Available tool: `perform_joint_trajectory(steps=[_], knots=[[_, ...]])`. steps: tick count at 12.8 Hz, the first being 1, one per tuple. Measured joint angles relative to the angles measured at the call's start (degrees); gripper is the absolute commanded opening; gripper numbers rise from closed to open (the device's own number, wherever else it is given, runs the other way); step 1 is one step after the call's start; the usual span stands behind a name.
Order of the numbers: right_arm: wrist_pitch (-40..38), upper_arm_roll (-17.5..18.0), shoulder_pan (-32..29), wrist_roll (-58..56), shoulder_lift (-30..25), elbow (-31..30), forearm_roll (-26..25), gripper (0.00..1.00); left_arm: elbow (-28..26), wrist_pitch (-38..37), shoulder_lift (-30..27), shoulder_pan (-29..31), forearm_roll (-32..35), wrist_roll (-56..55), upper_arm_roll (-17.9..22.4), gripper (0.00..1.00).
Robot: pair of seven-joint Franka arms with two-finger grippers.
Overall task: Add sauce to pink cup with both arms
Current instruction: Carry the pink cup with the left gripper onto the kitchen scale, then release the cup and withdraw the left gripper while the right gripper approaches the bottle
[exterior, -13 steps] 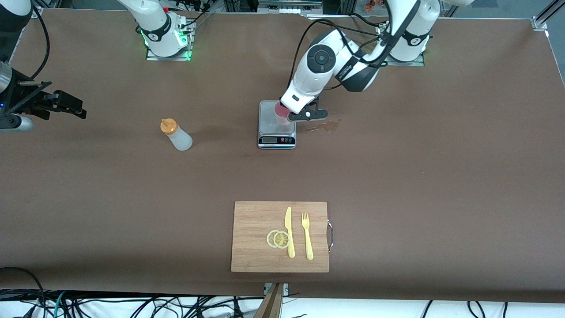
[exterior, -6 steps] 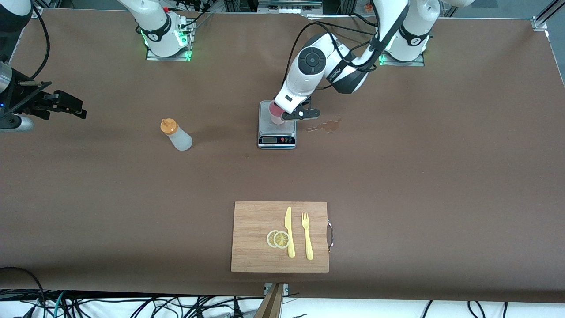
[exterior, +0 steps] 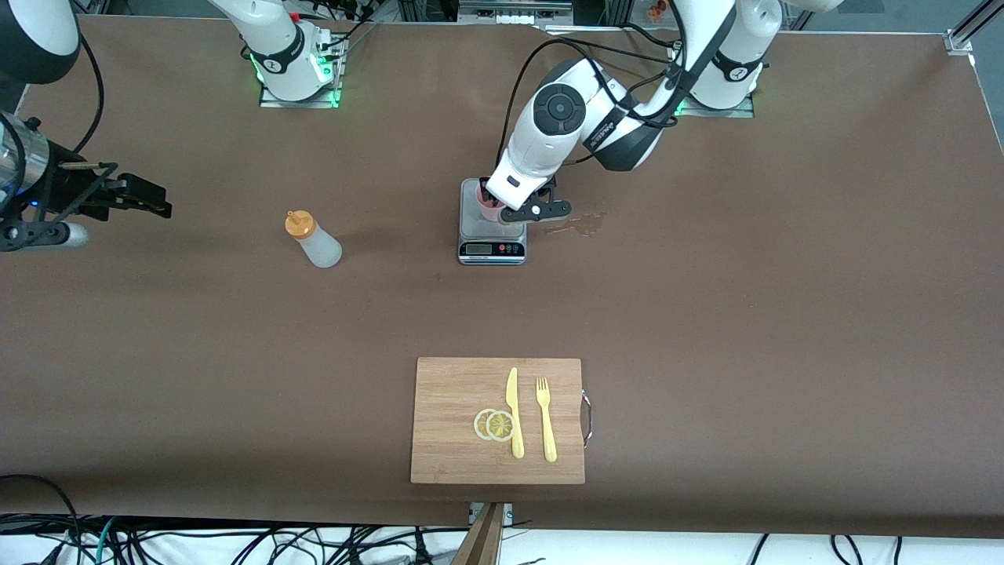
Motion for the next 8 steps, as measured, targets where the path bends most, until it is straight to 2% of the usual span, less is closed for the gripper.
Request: perform_joint_trajectory(steps=[3, 6, 8], knots=[[-3.7, 0.1, 0.8, -3.8, 0.1, 0.0, 0.0, 1.00, 8.2, -10.3, -2.4, 2.1, 0.0, 1.4, 4.2, 1.00], [-7.1, -0.3, 0.6, -20.3, 1.2, -0.3, 0.1, 1.00, 15.0, -19.7, -5.3, 4.7, 0.0, 7.8, 8.8, 1.00], [-7.5, -0.6, -0.5, -32.2, 2.3, -1.2, 1.9, 1.00, 16.4, -22.9, -7.2, 8.1, 0.2, 14.1, 10.5, 1.00]])
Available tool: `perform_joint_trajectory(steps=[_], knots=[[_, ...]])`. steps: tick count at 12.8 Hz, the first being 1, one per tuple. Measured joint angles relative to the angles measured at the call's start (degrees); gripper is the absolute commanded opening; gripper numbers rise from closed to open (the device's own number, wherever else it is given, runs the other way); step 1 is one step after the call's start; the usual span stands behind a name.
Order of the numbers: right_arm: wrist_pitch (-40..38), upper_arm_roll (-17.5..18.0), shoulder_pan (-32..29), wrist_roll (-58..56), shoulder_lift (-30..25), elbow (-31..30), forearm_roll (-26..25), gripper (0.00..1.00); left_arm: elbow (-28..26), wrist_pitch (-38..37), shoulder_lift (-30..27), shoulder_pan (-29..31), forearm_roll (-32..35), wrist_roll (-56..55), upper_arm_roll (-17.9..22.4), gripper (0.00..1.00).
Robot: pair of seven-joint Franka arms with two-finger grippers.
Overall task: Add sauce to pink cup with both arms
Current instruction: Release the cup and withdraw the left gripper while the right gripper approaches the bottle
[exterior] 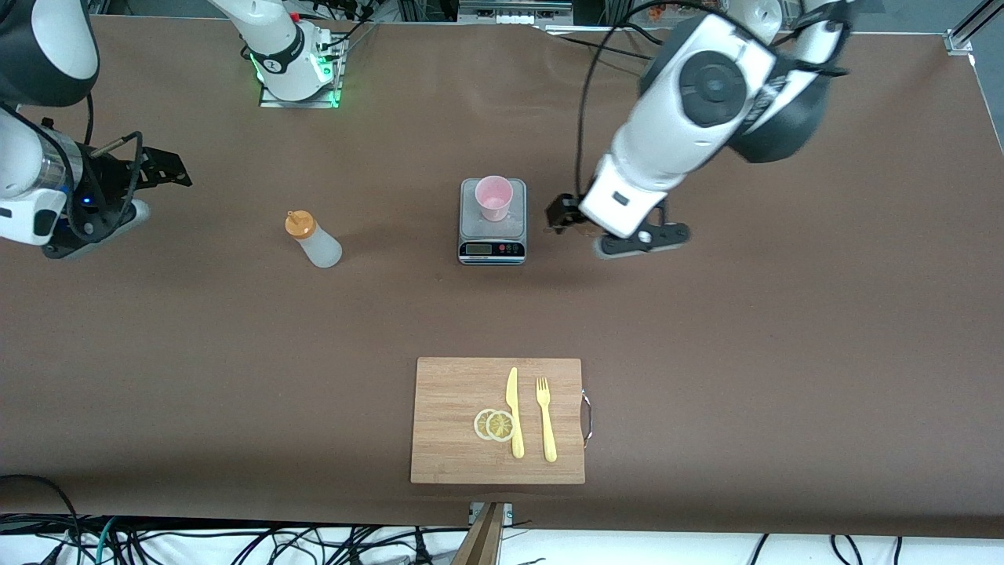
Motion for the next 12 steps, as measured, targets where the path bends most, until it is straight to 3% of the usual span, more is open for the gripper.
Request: perform_joint_trajectory(steps=[5, 7, 12], knots=[[-0.2, -0.4, -6.1, -33.6, 6.8, -1.8, 8.6, 1.00, 0.7, -10.1, -3.9, 14.3, 5.7, 24.4, 1.0, 1.00], [-1.7, -0.4, -8.6, -45.1, 11.5, -2.1, 14.8, 1.00, 2.1, -13.2, -5.2, 19.2, 7.0, 31.2, 1.1, 1.00], [-3.6, -0.5, -11.7, -67.2, 23.3, -2.1, 27.3, 1.00, 2.9, -15.6, -6.0, 23.7, 9.1, 37.5, 1.4, 1.00]])
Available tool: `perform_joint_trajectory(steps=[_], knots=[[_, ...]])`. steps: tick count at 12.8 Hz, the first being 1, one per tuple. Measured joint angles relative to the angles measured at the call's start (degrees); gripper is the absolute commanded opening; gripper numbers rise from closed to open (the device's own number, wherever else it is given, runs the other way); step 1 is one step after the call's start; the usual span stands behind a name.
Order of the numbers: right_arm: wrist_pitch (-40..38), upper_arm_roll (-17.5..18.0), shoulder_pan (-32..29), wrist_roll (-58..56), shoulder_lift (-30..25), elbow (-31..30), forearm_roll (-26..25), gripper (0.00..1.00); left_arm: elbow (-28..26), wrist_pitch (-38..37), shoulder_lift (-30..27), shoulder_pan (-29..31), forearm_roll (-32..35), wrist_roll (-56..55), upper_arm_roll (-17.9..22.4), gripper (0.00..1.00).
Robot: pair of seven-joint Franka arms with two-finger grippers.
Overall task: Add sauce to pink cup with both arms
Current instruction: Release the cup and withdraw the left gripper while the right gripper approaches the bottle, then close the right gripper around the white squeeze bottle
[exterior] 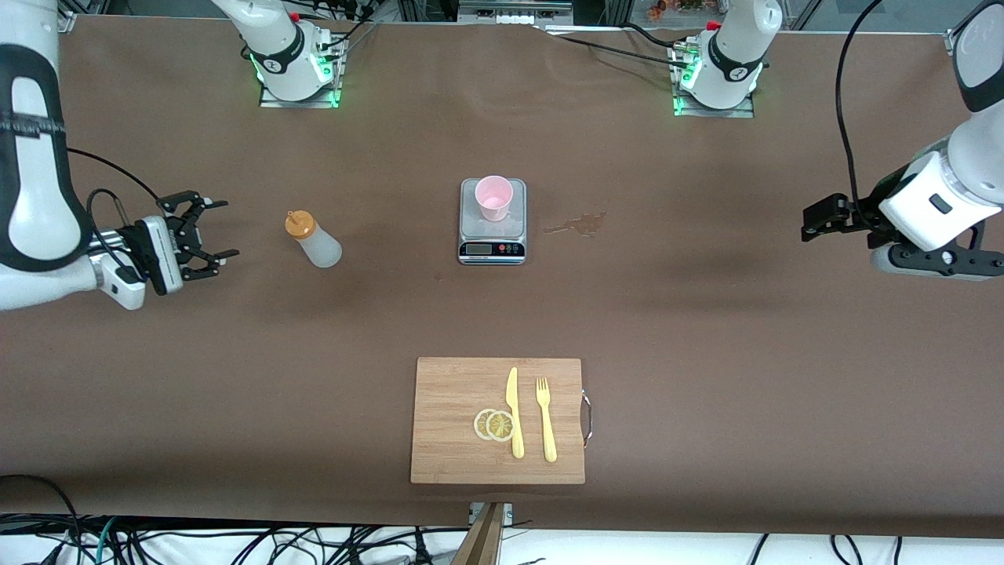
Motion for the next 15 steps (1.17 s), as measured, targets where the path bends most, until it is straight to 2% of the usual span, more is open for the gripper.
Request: perform_joint_trajectory(steps=[2, 5, 9, 12, 15], knots=[[-1.4, 0.0, -1.2, -4.6, 3.2, 0.0, 3.9, 1.00, 0.0, -0.4, 0.0, 1.4, 0.0, 0.3, 0.0, 1.00], [-2.0, 0.0, -2.1, -21.1, 8.0, 0.1, 10.0, 0.99, 0.0, -0.6, 0.0, 2.1, 0.0, 0.3, 0.0, 1.00], [-0.5, 0.3, -1.9, -37.7, 11.1, 0.2, 11.3, 0.99, 0.0, -0.7, 0.0, 2.1, 0.0, 0.3, -0.1, 1.00], [-0.4, 0.8, -1.7, -42.6, 12.4, 0.1, 12.9, 0.99, 0.0, -0.7, 0.0, 2.1, 0.0, 0.3, -0.2, 1.00], [-0.3, 1.2, -0.7, -45.2, 14.1, -0.6, 16.5, 0.99, 0.0, -0.7, 0.1, 2.1, 0.0, 0.3, -0.2, 1.00]])
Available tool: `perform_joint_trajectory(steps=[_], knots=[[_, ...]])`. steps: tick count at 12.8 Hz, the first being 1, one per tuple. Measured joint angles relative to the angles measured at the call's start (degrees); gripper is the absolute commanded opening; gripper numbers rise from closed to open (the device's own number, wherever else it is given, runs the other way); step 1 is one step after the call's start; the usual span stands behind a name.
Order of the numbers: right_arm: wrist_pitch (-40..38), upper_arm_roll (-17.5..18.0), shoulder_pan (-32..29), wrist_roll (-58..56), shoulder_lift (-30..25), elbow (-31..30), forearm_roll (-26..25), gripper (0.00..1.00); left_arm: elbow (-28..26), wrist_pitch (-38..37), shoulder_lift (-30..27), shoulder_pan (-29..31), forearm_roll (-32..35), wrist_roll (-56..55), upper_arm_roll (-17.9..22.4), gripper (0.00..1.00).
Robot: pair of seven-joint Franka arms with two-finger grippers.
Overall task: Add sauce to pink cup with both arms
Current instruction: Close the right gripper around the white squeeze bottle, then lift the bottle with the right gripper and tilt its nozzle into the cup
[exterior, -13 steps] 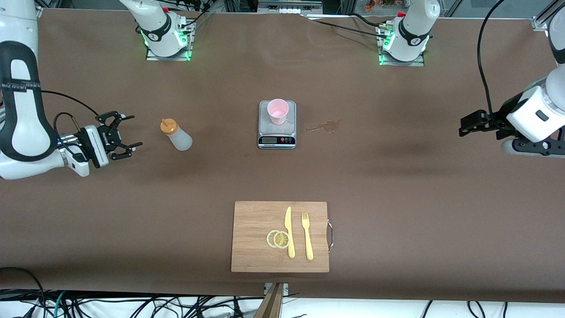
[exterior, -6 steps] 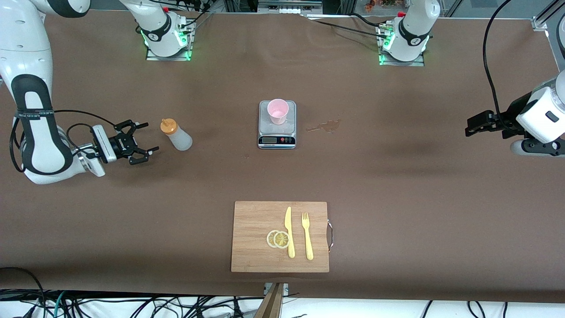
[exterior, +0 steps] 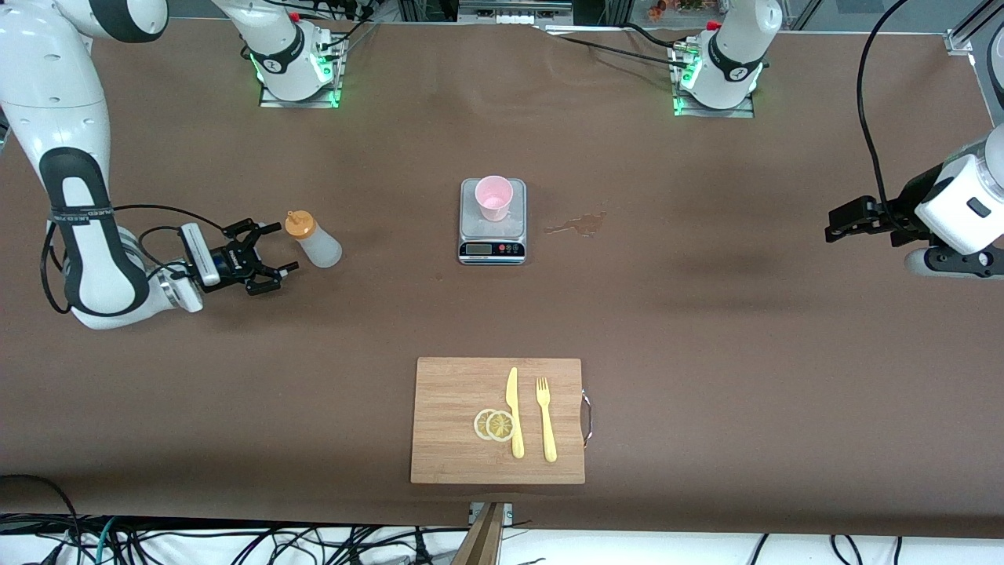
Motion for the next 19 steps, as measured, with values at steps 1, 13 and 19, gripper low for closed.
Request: perform_joint_trajectory(steps=[1, 13, 19], knots=[[0.1, 0.0, 0.6, -0.4, 0.6, -0.5, 1.2, 0.99, 0.0, 0.0, 0.0, 0.0, 0.0, 0.0, 0.0, 1.00], [0.0, -0.3, 1.2, 2.9, 0.6, -5.1, 3.1, 0.08, 0.0, 0.0, 0.0, 0.0, 0.0, 0.0, 0.0, 1.00], [3.5, -0.2, 7.4, 23.7, -10.8, -4.1, -0.2, 0.08, 0.0, 0.0, 0.0, -0.1, 0.0, 0.0, -0.3, 1.00]])
